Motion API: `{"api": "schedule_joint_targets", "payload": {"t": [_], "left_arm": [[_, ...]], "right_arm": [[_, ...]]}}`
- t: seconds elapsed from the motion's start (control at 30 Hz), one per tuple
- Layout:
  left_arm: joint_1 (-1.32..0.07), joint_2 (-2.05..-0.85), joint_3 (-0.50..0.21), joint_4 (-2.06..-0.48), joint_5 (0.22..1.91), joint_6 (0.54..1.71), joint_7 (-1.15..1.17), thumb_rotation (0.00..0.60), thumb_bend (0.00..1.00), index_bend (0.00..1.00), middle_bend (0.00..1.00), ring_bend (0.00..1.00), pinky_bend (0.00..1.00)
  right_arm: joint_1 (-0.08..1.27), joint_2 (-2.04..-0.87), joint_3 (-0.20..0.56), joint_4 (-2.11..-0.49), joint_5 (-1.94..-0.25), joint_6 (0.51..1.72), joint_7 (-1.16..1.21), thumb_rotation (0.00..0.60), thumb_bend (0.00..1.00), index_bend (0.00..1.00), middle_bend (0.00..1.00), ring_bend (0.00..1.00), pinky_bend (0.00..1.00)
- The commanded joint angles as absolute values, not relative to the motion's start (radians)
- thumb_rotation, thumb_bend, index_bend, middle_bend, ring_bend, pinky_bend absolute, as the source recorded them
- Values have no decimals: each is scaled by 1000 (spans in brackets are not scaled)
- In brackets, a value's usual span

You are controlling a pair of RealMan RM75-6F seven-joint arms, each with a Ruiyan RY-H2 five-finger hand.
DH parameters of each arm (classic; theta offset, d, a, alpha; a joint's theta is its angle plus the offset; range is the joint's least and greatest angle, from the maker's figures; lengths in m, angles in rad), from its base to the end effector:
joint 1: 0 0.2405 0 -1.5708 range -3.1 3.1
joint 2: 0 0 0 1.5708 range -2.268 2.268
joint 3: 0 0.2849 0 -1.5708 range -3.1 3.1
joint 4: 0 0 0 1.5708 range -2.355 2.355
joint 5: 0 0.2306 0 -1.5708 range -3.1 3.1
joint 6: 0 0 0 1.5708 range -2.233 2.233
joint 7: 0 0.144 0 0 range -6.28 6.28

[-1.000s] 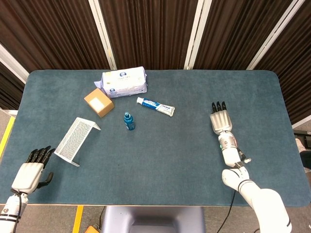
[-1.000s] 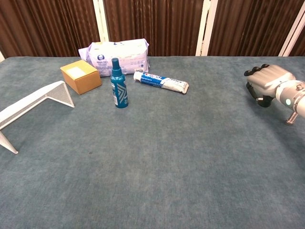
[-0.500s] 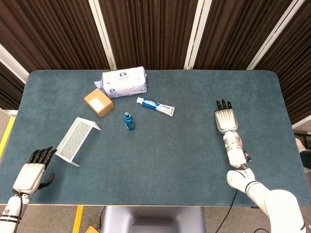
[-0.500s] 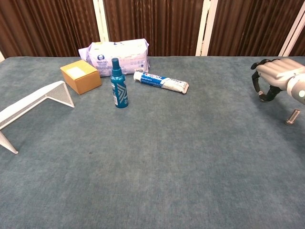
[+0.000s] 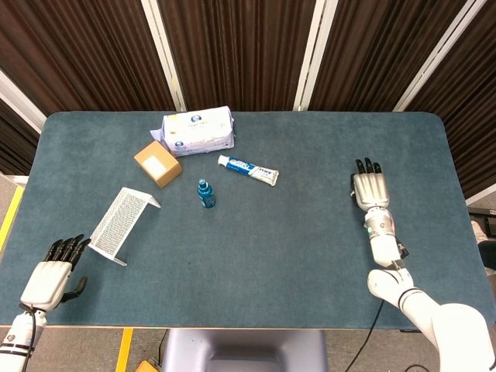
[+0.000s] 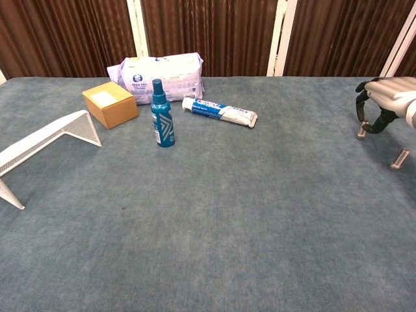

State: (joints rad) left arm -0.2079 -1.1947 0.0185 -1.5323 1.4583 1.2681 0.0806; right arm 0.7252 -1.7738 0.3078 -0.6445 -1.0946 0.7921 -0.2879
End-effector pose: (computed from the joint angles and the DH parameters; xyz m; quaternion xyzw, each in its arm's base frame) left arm -0.3547 0.2092 0.0987 -0.6753 -0.4086 -0.3041 0.5334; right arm -0.3147 -0.4604 0.0000 0.6595 -0.3504 0.2333 0.6228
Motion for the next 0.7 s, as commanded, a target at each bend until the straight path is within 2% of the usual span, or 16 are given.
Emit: {"api": "schedule_joint_targets", "payload": {"t": [0.03, 0.7], "left_arm": [[-208, -1195, 19, -1532, 1459, 1268, 81, 600, 455, 0, 0, 0, 42], [-209, -1199, 19, -1517, 1482, 1282, 52, 600, 455, 0, 0, 0, 43]], "right_arm": [[723, -1773, 306, -642, -1093, 790, -282, 600, 465, 714, 193, 83, 234], [725, -1767, 297, -645, -1080, 785, -295, 600, 466, 585, 193, 83, 234]]}}
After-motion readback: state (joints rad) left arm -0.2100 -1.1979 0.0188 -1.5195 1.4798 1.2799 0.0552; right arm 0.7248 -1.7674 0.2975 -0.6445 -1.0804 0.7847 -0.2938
